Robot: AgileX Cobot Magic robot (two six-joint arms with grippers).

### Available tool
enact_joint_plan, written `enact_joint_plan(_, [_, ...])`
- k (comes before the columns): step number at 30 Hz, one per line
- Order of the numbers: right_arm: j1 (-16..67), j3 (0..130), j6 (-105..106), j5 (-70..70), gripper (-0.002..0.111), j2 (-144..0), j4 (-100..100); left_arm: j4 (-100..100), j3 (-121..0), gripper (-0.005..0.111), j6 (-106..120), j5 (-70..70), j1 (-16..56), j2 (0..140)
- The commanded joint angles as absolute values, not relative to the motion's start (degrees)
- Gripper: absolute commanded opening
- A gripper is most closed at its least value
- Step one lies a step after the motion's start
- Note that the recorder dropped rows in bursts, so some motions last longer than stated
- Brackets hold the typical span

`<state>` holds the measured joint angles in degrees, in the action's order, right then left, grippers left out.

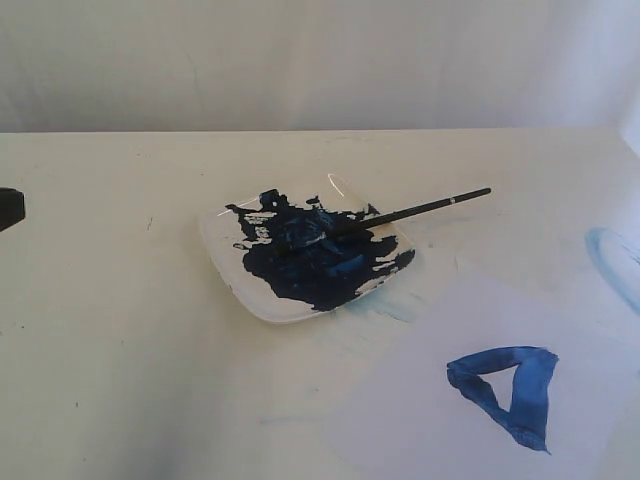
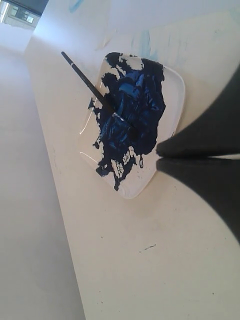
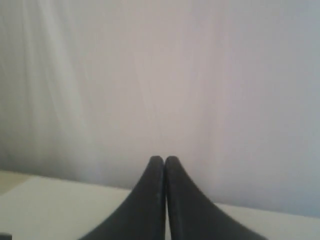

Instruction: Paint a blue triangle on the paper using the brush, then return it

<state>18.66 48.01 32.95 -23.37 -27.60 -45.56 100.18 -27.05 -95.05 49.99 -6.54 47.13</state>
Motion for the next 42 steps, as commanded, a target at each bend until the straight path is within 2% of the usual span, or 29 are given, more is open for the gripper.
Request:
enact_joint_plan(1, [18.87,47.87,32.70,-16.30,0.000,-27.98,-53.46,99.95,-26.69,0.000,-94.90,49.88,-6.70,46.64])
enact_joint_plan(5, [18.87,47.87,30.82,-15.66,0.000,-28.10,-54.46,99.95,-26.69,0.000,-94.90,49.88,-6.70,46.64])
enact_joint_plan(8, [18.87,47.87,18.18,-13.60,0.000,-27.57,-50.80,99.95,-26.69,0.000,-94.90,49.88,-6.70,46.64])
enact_joint_plan(10, [18.87,47.87,3.32,-12.71,0.000,-27.45,-41.33,99.95,-26.69,0.000,-94.90,49.88,-6.70,46.64])
enact_joint_plan(13, [18.87,47.22,-21.10,-12.71,0.000,-27.45,-16.79,99.95,-26.69,0.000,-94.90,49.88,-6.70,46.64])
enact_joint_plan(15, [18.87,45.01,-26.26,-12.71,0.000,-27.45,-4.08,99.95,-26.69,0.000,-94.90,49.88,-6.70,46.64])
enact_joint_plan(19, [18.40,38.11,-18.89,-12.82,0.000,-25.02,4.95,99.95,-26.69,0.000,-94.90,49.88,-6.70,46.64])
enact_joint_plan(23, [17.25,29.05,-7.25,-12.82,0.000,-20.24,4.90,99.95,-26.69,0.000,-94.90,49.88,-6.70,46.64])
enact_joint_plan(35, [15.37,0.00,-6.16,-12.82,0.000,0.00,4.48,99.95,-26.69,0.000,-94.90,49.88,-6.70,46.64])
enact_joint_plan(38, [15.23,0.00,-6.35,-20.27,0.000,0.00,4.11,99.95,-26.69,0.000,-94.90,49.88,-6.70,46.64])
enact_joint_plan(42, [14.24,0.00,-6.36,-19.18,0.000,0.00,2.91,99.95,-26.69,0.000,-94.90,49.53,-6.70,46.64])
